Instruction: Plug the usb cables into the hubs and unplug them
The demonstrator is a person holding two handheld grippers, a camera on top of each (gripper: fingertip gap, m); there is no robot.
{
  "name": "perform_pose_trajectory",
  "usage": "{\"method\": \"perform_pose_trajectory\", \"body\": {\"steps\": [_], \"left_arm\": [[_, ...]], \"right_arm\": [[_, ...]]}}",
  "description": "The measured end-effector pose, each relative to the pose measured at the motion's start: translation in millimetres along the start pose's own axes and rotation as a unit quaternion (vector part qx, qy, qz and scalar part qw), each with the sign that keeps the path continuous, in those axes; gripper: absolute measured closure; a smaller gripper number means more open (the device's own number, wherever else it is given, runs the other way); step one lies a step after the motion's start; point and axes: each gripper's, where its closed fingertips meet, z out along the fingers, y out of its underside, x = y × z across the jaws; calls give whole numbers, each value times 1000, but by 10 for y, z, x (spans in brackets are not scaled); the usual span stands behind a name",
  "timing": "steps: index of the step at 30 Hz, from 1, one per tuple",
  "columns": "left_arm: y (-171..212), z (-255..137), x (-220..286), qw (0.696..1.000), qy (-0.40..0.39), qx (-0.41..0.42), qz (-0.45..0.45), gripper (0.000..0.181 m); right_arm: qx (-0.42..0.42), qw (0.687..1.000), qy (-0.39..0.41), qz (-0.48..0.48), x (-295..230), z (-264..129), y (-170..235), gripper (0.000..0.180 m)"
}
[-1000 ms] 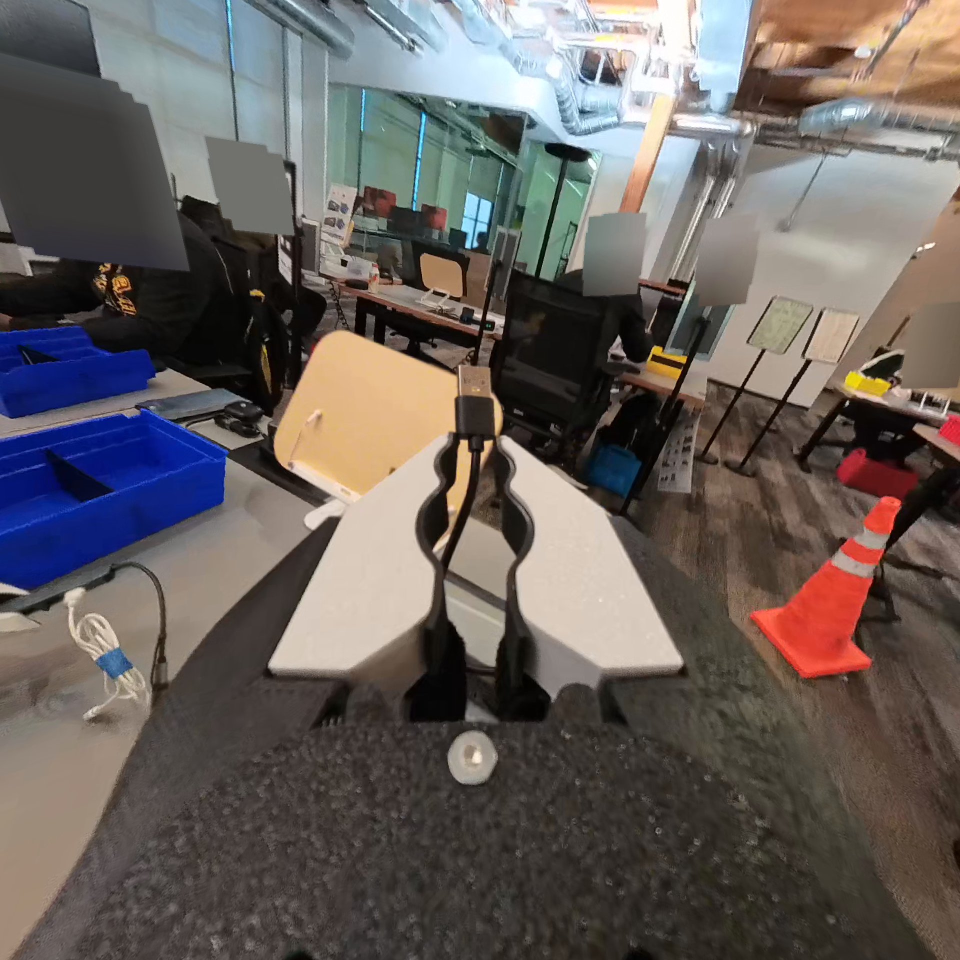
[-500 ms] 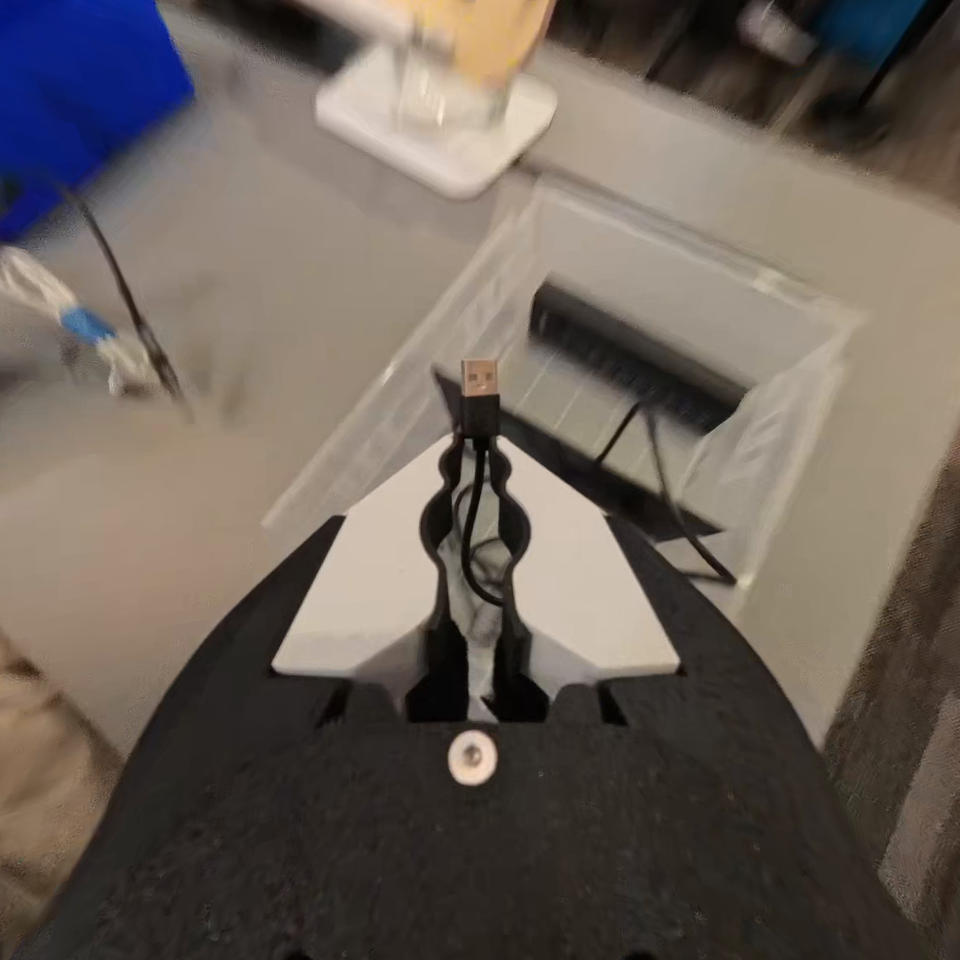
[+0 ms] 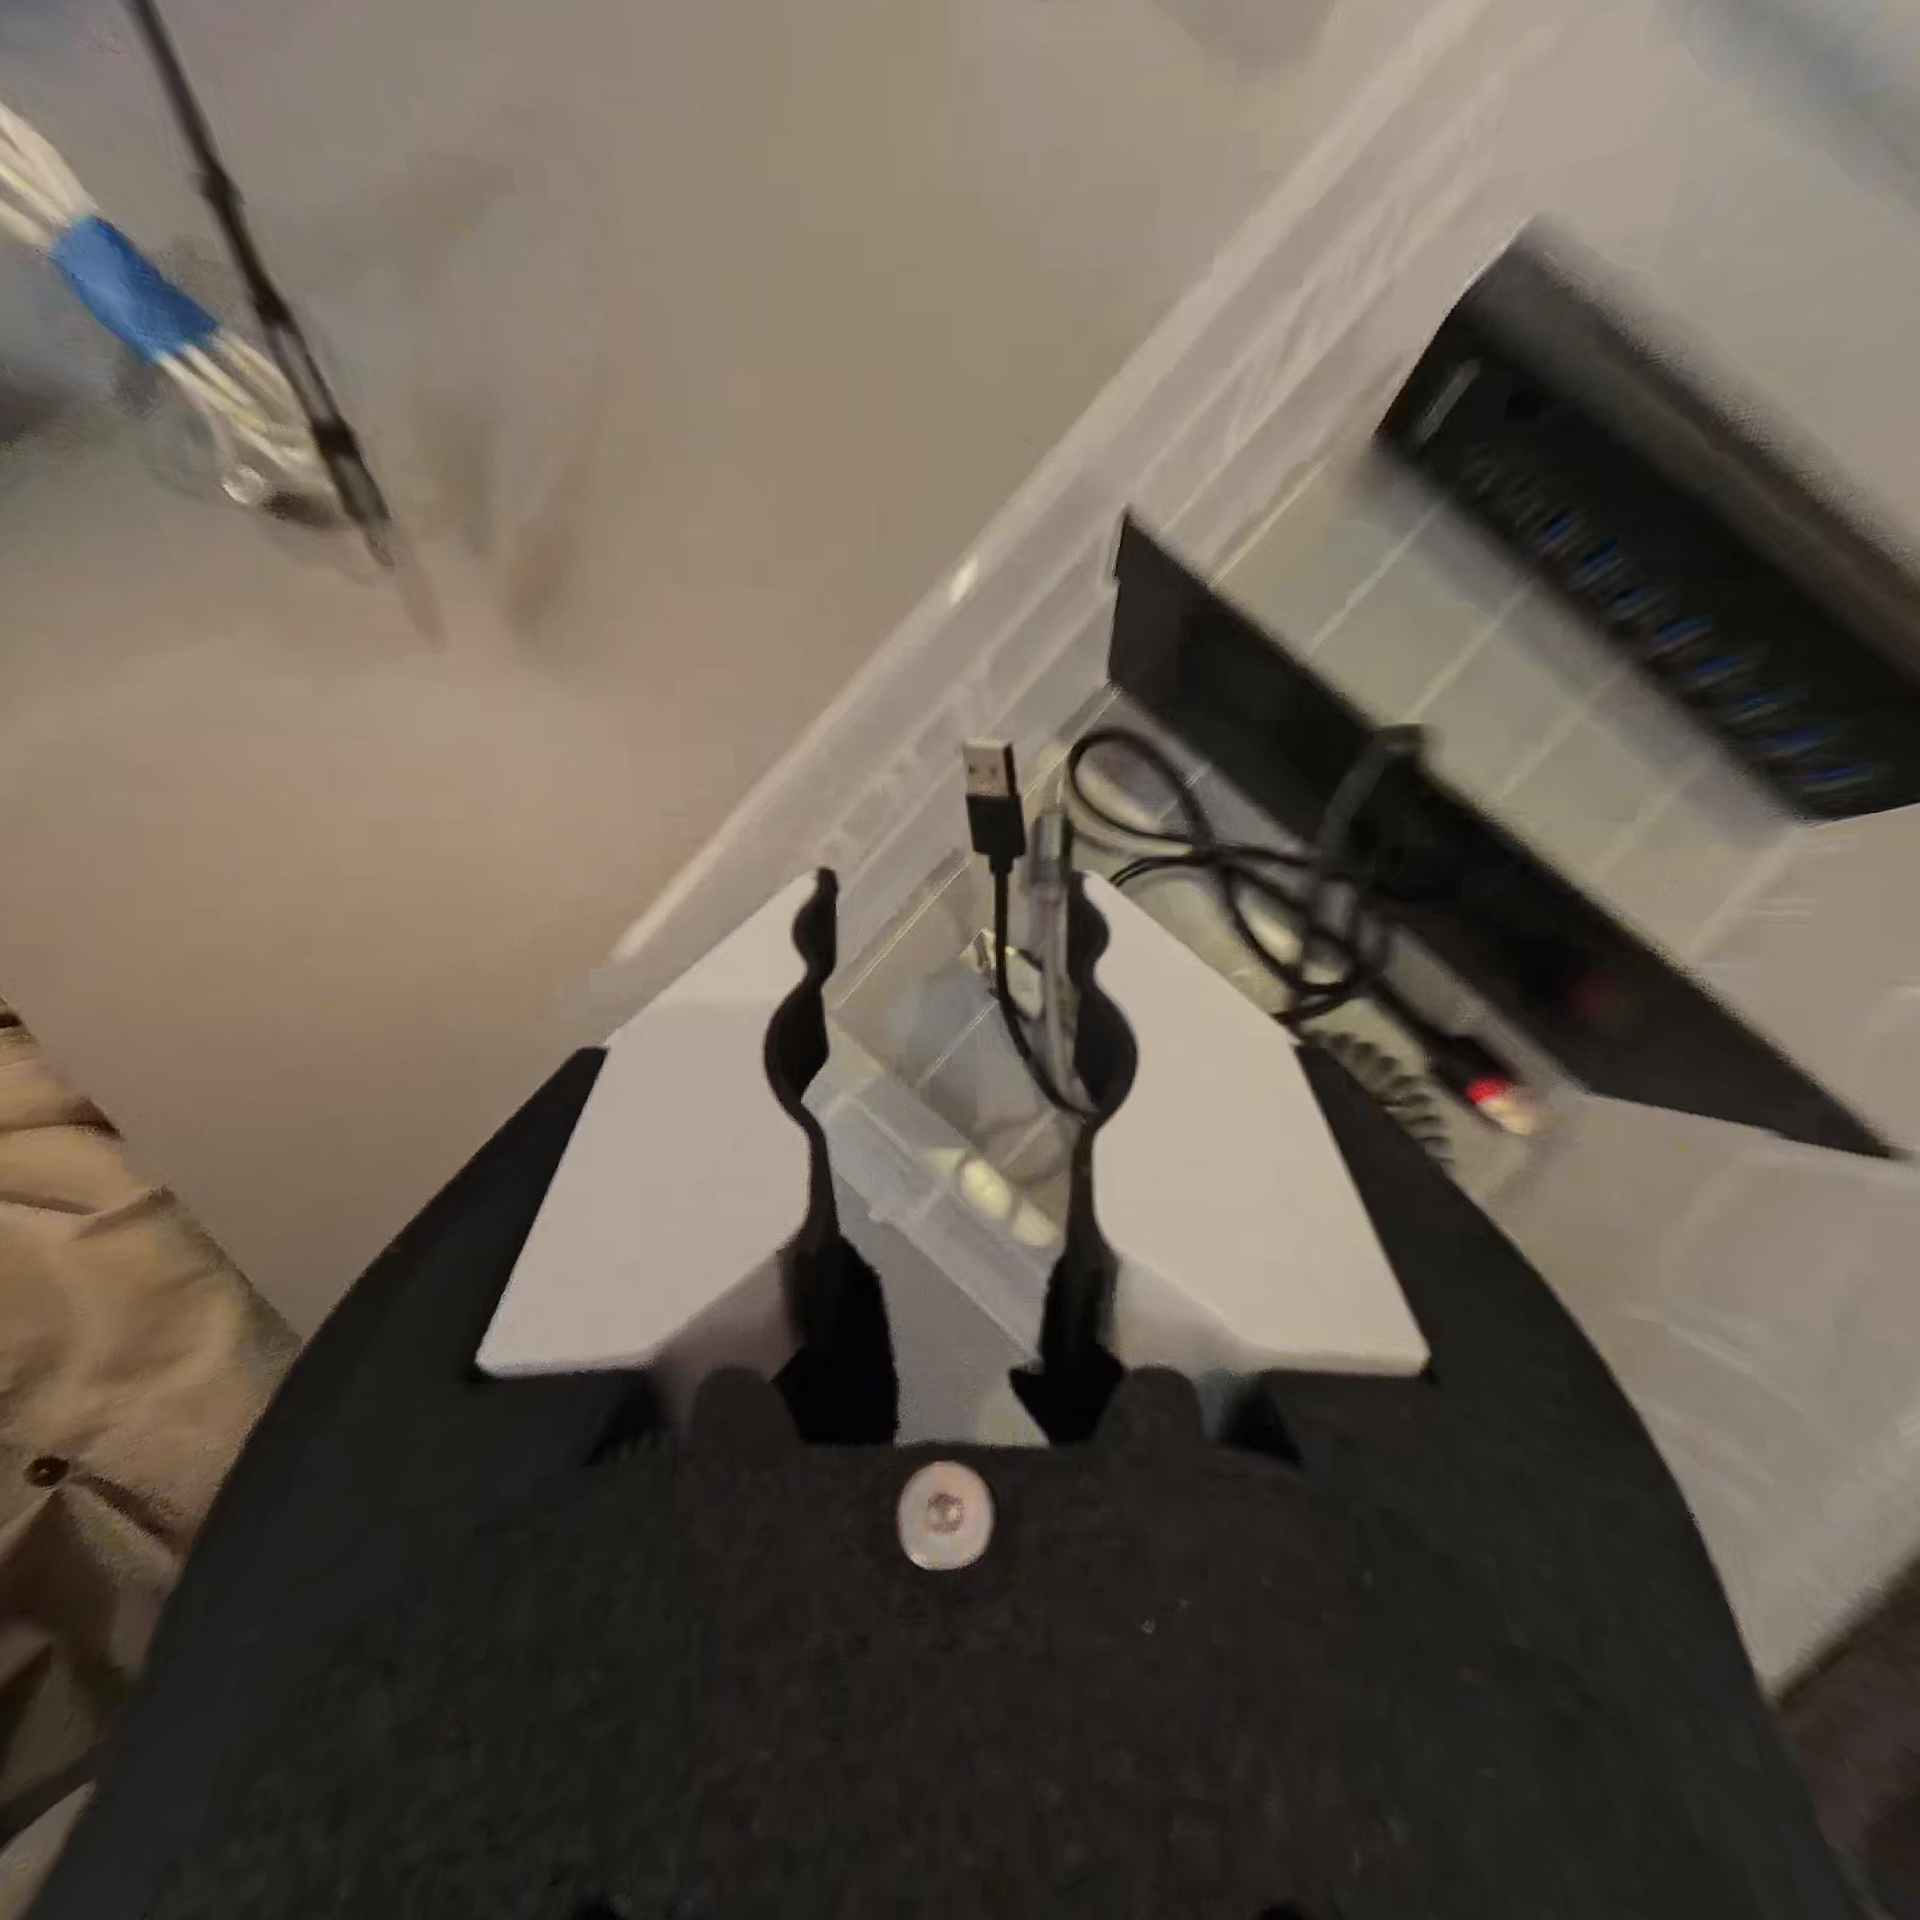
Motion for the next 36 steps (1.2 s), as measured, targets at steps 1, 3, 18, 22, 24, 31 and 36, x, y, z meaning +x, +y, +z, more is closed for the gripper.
{"method": "perform_pose_trajectory", "body": {"steps": [1,3,18,22,24,31,36], "left_arm": [[1,-2,-6,1000,0,0,0,149],[3,-1,-15,1000,1,1,-5,149],[-204,0,434,996,24,54,64,149],[-203,-6,528,996,36,57,60,149],[-189,0,549,996,37,54,59,149],[-191,9,573,996,47,56,47,149],[-152,16,253,997,-48,38,40,149]], "right_arm": [[32,999,19,-15,-13,-193,-131,134],[101,994,45,-16,-36,-534,-351,136],[321,932,3,-168,-2126,402,-1379,141],[311,929,32,-197,-2235,623,-1348,143],[332,919,52,-205,-2234,584,-1388,151],[339,903,97,-246,-2243,546,-1396,165],[317,913,94,-238,-2200,611,-1345,165]]}}
